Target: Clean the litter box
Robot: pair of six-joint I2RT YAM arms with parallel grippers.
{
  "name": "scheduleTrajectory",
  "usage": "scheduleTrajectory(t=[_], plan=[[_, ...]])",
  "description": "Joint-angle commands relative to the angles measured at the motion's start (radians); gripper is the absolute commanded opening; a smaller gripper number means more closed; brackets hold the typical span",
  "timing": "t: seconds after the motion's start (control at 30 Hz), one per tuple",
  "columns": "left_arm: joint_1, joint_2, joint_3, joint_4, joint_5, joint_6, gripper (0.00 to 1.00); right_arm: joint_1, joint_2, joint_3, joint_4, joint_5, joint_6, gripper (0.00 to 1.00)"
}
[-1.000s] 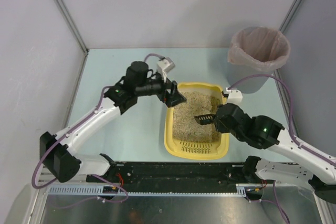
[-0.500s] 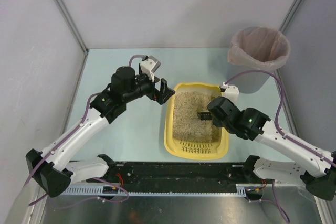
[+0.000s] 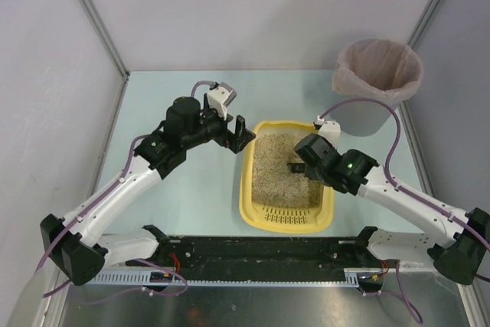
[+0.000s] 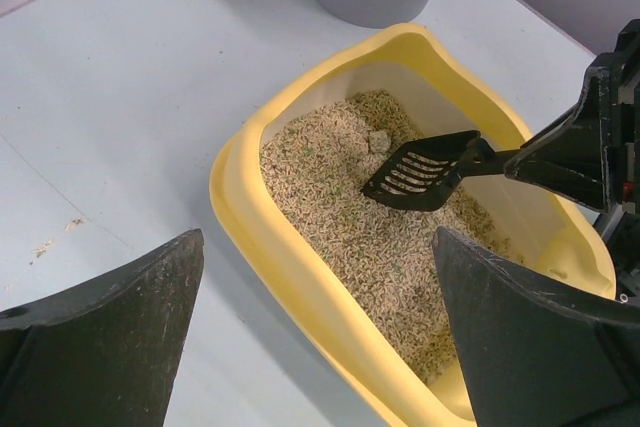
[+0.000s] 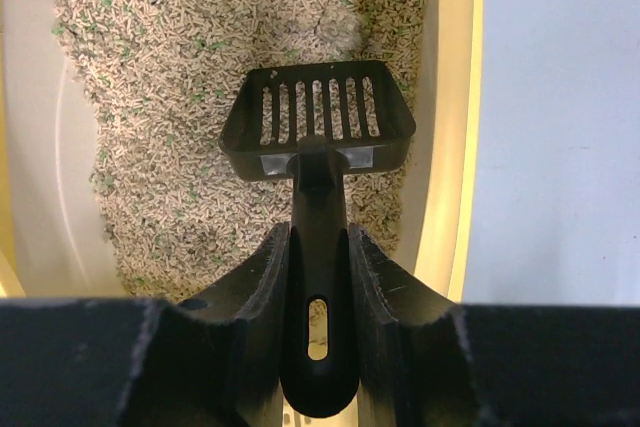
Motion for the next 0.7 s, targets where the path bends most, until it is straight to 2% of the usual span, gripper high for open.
scheduleTrajectory(t=[0.0, 0.27, 0.67], plan=[[-0.004, 0.010, 0.003, 0.004, -0.006, 0.019, 1.00, -0.011, 0.017, 0.039, 0.027, 0.022, 0.002, 0.00], [-0.004, 0.009, 0.008, 0.001, -0.004, 0.022, 1.00, -0.018, 0.077, -0.016, 0.071, 0.023, 0.009, 0.00], [-0.004, 0.010, 0.009, 0.000, 0.002, 0.019, 1.00, -0.040, 0.039, -0.255, 0.327, 0.009, 0.008, 0.00]])
